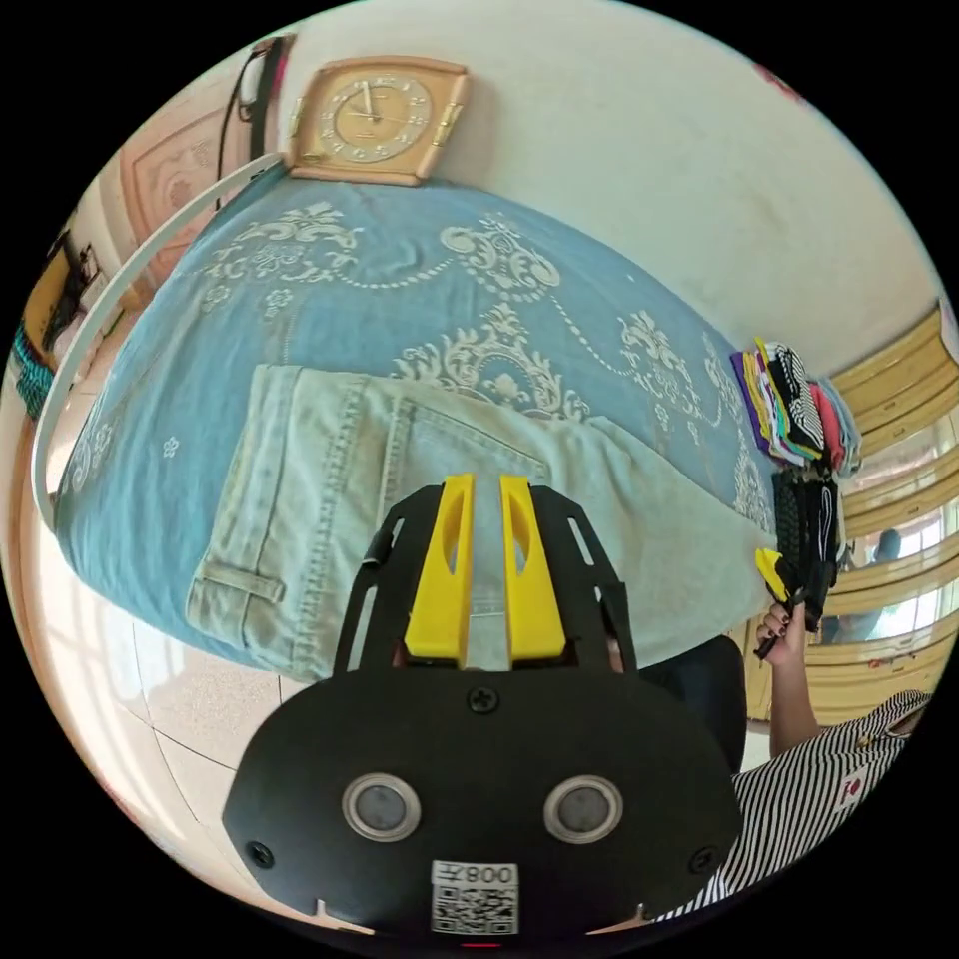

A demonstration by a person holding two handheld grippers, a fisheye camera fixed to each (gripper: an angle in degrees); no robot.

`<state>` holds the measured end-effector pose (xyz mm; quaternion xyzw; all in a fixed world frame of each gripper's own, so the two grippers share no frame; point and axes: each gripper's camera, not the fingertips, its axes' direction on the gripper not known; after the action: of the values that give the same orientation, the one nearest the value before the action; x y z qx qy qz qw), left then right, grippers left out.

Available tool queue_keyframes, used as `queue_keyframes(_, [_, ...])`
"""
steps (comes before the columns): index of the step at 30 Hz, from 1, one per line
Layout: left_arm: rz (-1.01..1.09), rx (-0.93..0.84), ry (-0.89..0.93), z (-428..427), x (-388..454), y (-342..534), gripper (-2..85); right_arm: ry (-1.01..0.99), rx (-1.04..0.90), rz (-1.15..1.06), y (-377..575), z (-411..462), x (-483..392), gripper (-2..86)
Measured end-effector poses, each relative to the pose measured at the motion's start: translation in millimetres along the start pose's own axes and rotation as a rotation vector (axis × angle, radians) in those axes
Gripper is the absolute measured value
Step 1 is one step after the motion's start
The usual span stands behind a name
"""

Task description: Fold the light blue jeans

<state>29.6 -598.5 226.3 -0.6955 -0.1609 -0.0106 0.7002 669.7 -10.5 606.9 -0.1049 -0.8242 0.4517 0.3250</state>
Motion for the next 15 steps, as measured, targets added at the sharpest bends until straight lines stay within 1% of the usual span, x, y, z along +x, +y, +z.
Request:
queue_keyframes(1, [-0.013, -0.007, -0.023, -3, -19, -2, 0.9, 0.000, -0.034, -0.027, -8, 17, -5, 4.3])
queue_keyframes(3, [-0.036, -0.056, -0.079, 1, -42, -5, 0.7, 0.015, -0.184, -0.129, -36, 89, -27, 3.1])
queue_keyframes(4, [-0.039, -0.090, -0.127, 7, -55, -3, 0.5, 0.023, -0.222, -0.154, -41, 108, -32, 2.9])
queue_keyframes(5, [-0.002, -0.141, -0.167, 15, -65, 1, 0.4, 0.044, -0.300, -0.208, -48, 146, -41, 2.3])
queue_keyframes(6, [0.000, -0.159, -0.174, 18, -71, 5, 0.4, 0.088, -0.389, -0.258, -51, 183, -48, 1.8])
queue_keyframes(7, [-0.017, -0.118, -0.141, 17, -83, 14, 0.3, 0.118, -0.435, -0.277, -51, 202, -50, 1.6])
queue_keyframes(9, [-0.066, -0.061, -0.076, 13, -103, 27, 0.2, 0.217, -0.624, -0.330, -38, 265, -49, 0.8])
queue_keyframes(10, [-0.085, -0.025, -0.040, 10, -114, 33, 0.2, 0.238, -0.631, -0.337, -34, 273, -47, 0.6])
queue_keyframes(11, [-0.084, -0.007, -0.018, 8, -122, 36, 0.2, 0.238, -0.564, -0.371, -29, 274, -48, 0.6])
queue_keyframes(12, [-0.081, -0.006, -0.013, 7, -125, 36, 0.3, 0.243, -0.546, -0.379, -27, 278, -45, 0.6])
queue_keyframes(15, [-0.066, -0.008, -0.008, -2, -135, 27, 0.5, 0.209, -0.574, -0.333, -37, 287, -34, 0.9])
